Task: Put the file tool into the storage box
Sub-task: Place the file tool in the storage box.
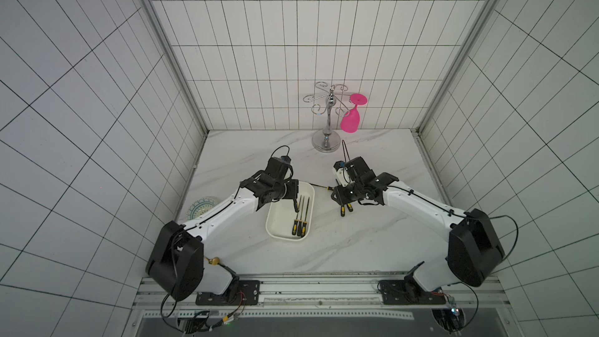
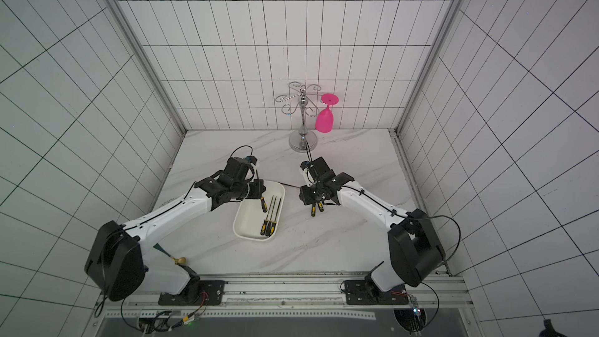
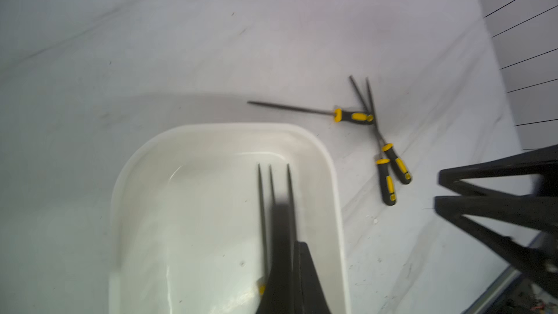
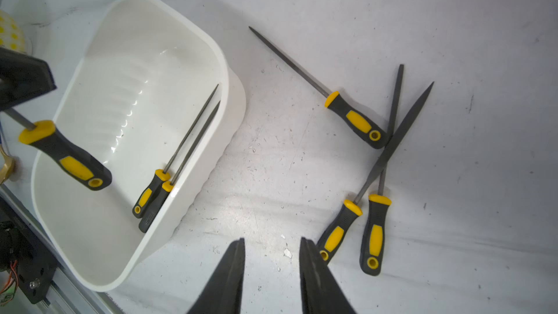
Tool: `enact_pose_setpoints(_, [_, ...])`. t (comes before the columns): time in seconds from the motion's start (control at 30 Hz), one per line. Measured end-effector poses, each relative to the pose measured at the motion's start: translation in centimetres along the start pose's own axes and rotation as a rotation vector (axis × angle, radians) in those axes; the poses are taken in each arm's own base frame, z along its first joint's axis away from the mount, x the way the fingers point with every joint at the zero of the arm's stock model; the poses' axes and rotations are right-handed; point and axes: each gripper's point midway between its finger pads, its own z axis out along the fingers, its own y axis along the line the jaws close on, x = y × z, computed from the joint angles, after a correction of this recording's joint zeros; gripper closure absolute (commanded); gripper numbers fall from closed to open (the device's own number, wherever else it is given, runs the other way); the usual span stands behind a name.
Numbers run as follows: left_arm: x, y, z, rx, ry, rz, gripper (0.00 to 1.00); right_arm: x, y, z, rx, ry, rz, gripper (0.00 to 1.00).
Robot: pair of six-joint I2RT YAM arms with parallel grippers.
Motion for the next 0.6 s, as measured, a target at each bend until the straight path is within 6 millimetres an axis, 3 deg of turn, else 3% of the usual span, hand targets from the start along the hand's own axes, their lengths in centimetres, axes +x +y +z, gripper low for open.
enact_pose_setpoints(0.1, [2.9, 2.0, 1.9, -0.099, 0.117, 0.010, 1.00, 0.4, -0.4, 0.3, 0.019, 0.018, 0.009, 0.65])
enact_pose_setpoints(0.27, [5.6, 2.9, 3.4, -0.171, 0.229, 0.043, 1.00, 0.2, -1.2, 0.2, 0.058, 0.016, 0.016, 0.64])
enact_pose_setpoints(0.3, [5.6, 2.8, 3.5, -0.176, 0.235, 0.047, 0.96, 0.2, -1.3, 0.2, 0.067, 0.015, 0.017, 0.63])
enact_pose_setpoints(0.43, [5.2, 2.6, 3.9, -0.179, 0.243, 0.060, 0.61, -1.1, -2.2, 0.7, 0.104, 0.016, 0.028, 0.49])
enact_pose_setpoints(0.6, [4.7, 2.4, 4.0, -0.181, 0.232, 0.050, 0.54, -2.5, -3.5, 2.4, 0.161, 0.042, 0.022, 0.46])
